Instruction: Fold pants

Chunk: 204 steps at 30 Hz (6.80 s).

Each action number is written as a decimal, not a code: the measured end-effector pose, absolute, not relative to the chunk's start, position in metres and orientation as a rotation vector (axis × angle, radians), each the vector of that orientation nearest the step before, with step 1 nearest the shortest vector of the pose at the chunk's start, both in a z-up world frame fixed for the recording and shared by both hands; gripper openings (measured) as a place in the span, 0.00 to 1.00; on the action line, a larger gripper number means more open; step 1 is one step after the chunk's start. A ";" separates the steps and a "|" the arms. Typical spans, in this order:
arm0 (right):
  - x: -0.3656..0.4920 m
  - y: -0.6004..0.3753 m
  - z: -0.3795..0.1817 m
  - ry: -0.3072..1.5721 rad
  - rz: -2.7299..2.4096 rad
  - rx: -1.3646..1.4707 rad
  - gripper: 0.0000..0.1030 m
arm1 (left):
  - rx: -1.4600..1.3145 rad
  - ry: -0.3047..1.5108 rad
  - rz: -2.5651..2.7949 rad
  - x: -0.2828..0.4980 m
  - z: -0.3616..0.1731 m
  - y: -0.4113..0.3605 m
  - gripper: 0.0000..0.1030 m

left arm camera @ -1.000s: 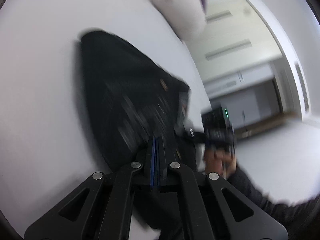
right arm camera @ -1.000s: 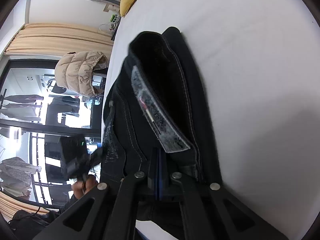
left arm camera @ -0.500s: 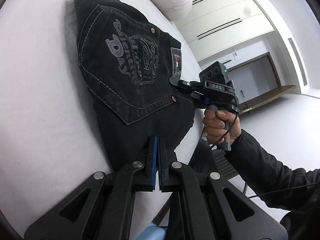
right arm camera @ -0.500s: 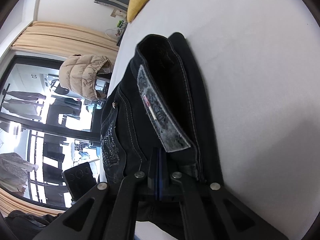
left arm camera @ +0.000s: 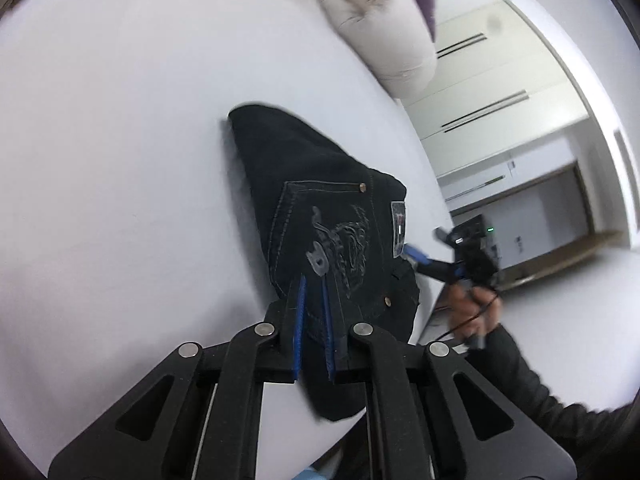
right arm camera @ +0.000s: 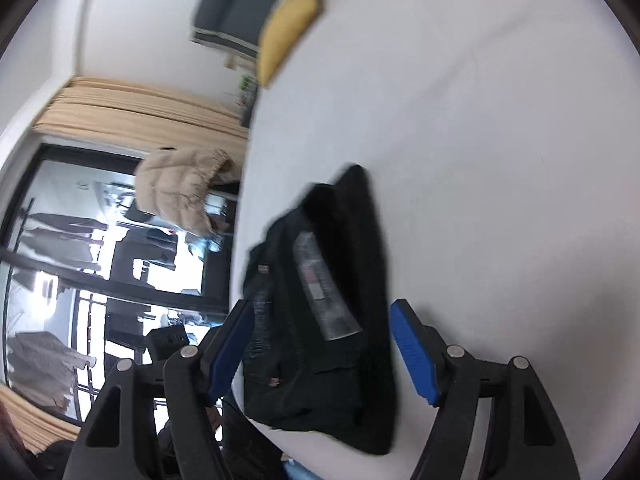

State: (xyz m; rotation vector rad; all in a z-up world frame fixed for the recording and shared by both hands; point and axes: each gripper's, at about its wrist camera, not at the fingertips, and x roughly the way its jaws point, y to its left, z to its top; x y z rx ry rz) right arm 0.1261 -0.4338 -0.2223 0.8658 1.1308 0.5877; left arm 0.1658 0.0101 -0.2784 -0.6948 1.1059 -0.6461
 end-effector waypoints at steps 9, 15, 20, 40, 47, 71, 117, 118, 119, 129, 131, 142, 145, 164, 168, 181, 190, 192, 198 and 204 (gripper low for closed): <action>0.162 -0.398 -0.237 1.290 0.616 0.761 0.65 | -0.825 1.201 -0.653 0.191 -0.310 0.006 0.07; 0.171 -0.377 -0.237 1.328 0.614 0.707 0.62 | -0.839 1.243 -0.624 0.191 -0.308 0.005 0.08; 0.170 -0.379 -0.238 1.330 0.594 0.690 0.46 | -0.920 1.219 -0.627 0.177 -0.308 0.025 0.17; 0.161 -0.373 -0.222 1.269 0.538 0.617 0.23 | -0.824 1.254 -0.627 0.216 -0.304 -0.017 0.19; 0.163 -0.339 -0.168 1.203 0.537 0.474 0.18 | -0.722 1.162 -0.622 0.233 -0.241 -0.004 0.17; 0.317 -0.283 -0.243 1.192 0.498 0.787 0.35 | -0.620 1.139 -0.443 0.409 -0.295 0.102 0.37; 0.014 -0.199 0.014 0.608 0.012 0.097 1.00 | -0.043 0.692 0.057 0.060 -0.083 0.007 1.00; 0.014 -0.199 0.012 0.611 0.015 0.099 1.00 | -0.046 0.697 0.054 0.074 -0.090 0.011 1.00; 0.015 -0.198 0.010 0.615 0.017 0.101 1.00 | -0.047 0.701 0.054 0.076 -0.093 0.011 1.00; 0.022 -0.189 -0.002 0.660 0.045 0.086 1.00 | -0.051 0.737 0.056 0.098 -0.110 0.017 1.00; 0.023 -0.187 -0.003 0.664 0.050 0.082 1.00 | -0.051 0.742 0.058 0.101 -0.112 0.017 1.00; 0.027 -0.184 -0.007 0.686 0.064 0.076 1.00 | -0.049 0.767 0.063 0.108 -0.118 0.019 1.00; 0.027 -0.184 -0.007 0.687 0.064 0.076 1.00 | -0.048 0.767 0.064 0.107 -0.118 0.018 1.00; 0.031 -0.180 -0.014 0.708 0.080 0.076 1.00 | -0.046 0.777 0.063 0.112 -0.126 0.017 1.00; 0.031 -0.180 -0.014 0.708 0.080 0.076 1.00 | -0.046 0.778 0.063 0.111 -0.126 0.017 1.00; 0.028 -0.176 -0.019 0.714 0.085 0.074 1.00 | -0.044 0.789 0.058 0.110 -0.133 0.021 1.00; 0.027 -0.173 -0.024 0.722 0.090 0.073 1.00 | -0.038 0.799 0.048 0.113 -0.135 0.024 1.00; 0.027 -0.173 -0.024 0.724 0.092 0.072 1.00 | -0.038 0.800 0.047 0.114 -0.136 0.025 1.00; 0.027 -0.173 -0.024 0.726 0.093 0.072 1.00 | -0.034 0.806 0.039 0.118 -0.137 0.026 1.00; 0.027 -0.173 -0.024 0.727 0.093 0.071 1.00 | -0.035 0.807 0.038 0.119 -0.137 0.026 1.00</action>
